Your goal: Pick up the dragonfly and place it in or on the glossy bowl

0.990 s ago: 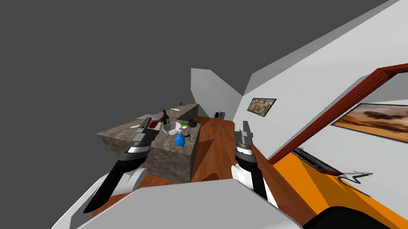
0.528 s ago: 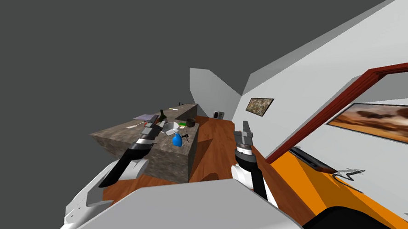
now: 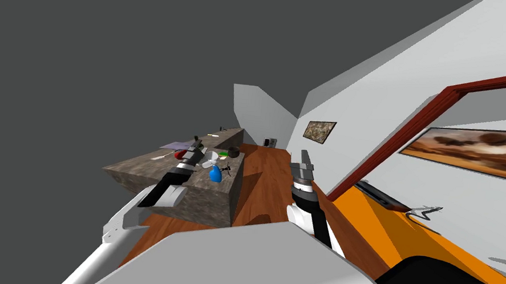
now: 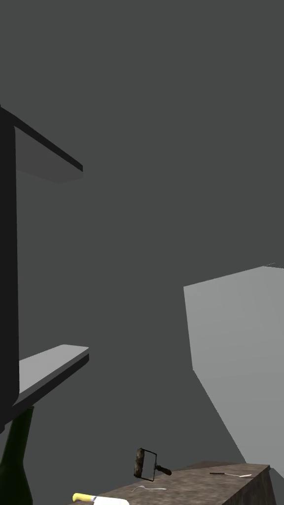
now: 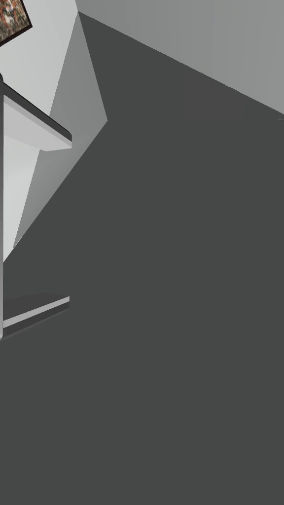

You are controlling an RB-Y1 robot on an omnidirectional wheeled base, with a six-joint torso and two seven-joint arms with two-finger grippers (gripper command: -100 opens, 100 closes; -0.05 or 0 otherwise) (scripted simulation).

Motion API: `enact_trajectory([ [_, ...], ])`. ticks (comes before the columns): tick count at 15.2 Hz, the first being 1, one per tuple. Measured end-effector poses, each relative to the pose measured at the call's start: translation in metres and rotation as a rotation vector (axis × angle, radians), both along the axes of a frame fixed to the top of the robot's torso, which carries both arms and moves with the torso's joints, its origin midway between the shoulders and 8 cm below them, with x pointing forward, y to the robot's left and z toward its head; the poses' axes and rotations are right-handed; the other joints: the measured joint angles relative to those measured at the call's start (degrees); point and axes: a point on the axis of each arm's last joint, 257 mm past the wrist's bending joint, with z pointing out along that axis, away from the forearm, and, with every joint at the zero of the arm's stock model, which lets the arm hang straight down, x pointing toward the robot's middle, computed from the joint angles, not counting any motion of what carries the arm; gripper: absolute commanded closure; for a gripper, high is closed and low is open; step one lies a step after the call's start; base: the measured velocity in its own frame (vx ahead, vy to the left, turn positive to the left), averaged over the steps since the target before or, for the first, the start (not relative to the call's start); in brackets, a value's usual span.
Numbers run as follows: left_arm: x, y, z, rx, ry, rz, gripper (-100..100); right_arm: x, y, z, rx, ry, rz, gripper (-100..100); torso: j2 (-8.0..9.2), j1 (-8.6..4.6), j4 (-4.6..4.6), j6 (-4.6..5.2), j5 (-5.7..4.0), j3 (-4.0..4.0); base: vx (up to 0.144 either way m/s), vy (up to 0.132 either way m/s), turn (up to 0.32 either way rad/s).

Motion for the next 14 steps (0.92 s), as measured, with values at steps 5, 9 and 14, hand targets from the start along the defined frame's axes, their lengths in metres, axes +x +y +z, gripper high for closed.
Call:
enact_trajectory([
  [5,0.029,0.01,-0.009,0.017,0.072,0.019,-100,0.0,0.0,0.0,0.0,0.0,0.0,0,-0.03,-0.04,-0.01,0.0,-0.01,-0.01,0.007,-0.072,-0.027],
  [9,0.049,0.02,-0.011,0.025,0.127,0.038,-100,0.0,0.0,0.0,0.0,0.0,0.0,0,0.0,0.05,0.0,0.0,0.01,0.0,0.002,-0.052,-0.02],
  [14,0.077,0.037,-0.02,0.031,0.211,0.073,-100,0.0,0.0,0.0,0.0,0.0,0.0,0,-0.02,-0.02,-0.01,-0.01,0.0,-0.01,0.008,-0.068,-0.024],
])
